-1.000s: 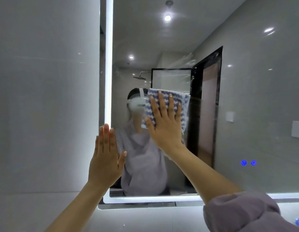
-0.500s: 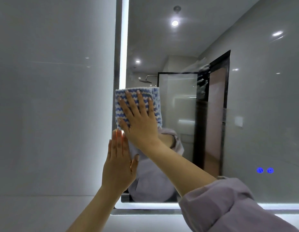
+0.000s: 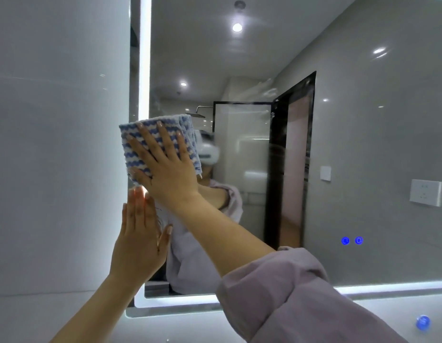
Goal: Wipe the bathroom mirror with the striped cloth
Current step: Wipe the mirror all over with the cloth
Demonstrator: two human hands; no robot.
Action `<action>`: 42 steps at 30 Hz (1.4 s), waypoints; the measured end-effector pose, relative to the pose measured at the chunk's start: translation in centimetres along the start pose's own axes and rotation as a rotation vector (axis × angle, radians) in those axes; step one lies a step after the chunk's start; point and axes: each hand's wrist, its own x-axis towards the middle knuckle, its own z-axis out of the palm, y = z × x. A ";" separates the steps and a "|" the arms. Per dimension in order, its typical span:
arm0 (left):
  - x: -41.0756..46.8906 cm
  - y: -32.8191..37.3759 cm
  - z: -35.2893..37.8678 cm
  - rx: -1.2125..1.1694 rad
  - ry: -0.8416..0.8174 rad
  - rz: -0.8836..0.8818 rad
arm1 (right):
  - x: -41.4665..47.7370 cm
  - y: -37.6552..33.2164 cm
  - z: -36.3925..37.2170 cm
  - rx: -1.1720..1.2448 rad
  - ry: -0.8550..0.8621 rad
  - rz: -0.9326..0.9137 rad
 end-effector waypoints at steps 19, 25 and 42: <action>-0.2 -0.6 0.6 0.000 0.045 0.073 | -15.5 23.6 0.5 -0.078 0.034 0.286; -0.2 -0.4 0.5 0.026 0.038 0.070 | -19.2 27.5 0.5 -0.029 0.021 0.510; -0.1 0.3 -0.4 -0.021 0.010 0.042 | -12.4 21.1 0.9 -0.017 0.115 0.467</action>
